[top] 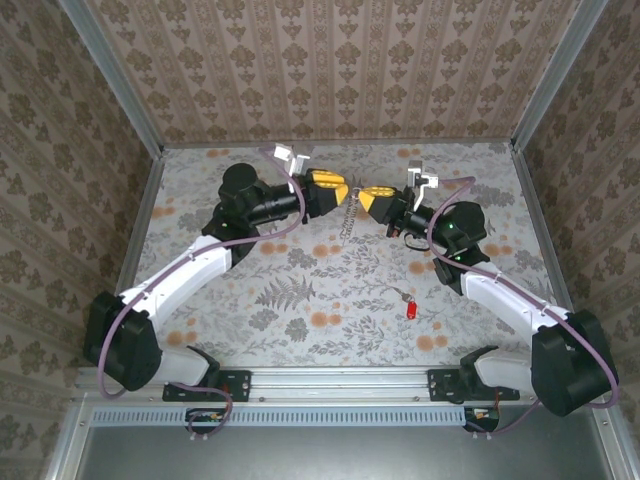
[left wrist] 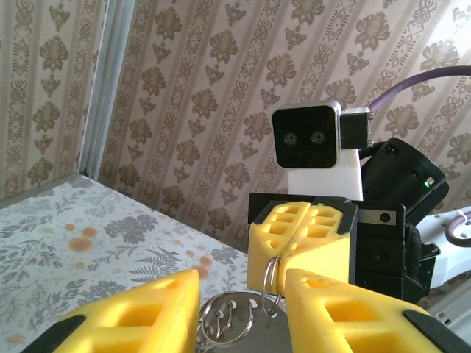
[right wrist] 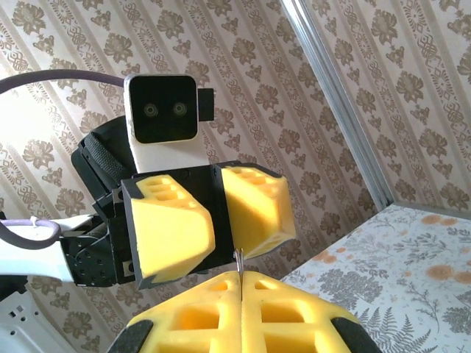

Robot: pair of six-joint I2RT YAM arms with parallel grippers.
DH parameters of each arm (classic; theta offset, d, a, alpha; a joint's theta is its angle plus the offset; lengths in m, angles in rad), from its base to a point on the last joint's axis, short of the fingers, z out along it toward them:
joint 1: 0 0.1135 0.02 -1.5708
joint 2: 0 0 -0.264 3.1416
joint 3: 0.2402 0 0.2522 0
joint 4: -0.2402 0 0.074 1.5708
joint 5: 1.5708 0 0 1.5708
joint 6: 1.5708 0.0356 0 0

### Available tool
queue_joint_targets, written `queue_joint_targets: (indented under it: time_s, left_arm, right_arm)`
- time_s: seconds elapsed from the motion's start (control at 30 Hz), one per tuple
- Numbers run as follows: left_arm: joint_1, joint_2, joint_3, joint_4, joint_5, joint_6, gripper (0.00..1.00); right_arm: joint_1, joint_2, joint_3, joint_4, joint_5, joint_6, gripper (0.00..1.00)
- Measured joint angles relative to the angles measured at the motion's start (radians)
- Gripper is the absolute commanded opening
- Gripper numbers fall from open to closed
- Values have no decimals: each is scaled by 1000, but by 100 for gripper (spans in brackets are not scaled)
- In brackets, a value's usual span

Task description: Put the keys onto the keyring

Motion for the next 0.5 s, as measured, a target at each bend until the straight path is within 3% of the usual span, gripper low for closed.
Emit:
queue_joint_targets:
  time_s: [0.5]
  left_arm:
    - [-24,36,0,4,60,0,34]
  right_arm:
    - [6,12,6,0,0,0,0]
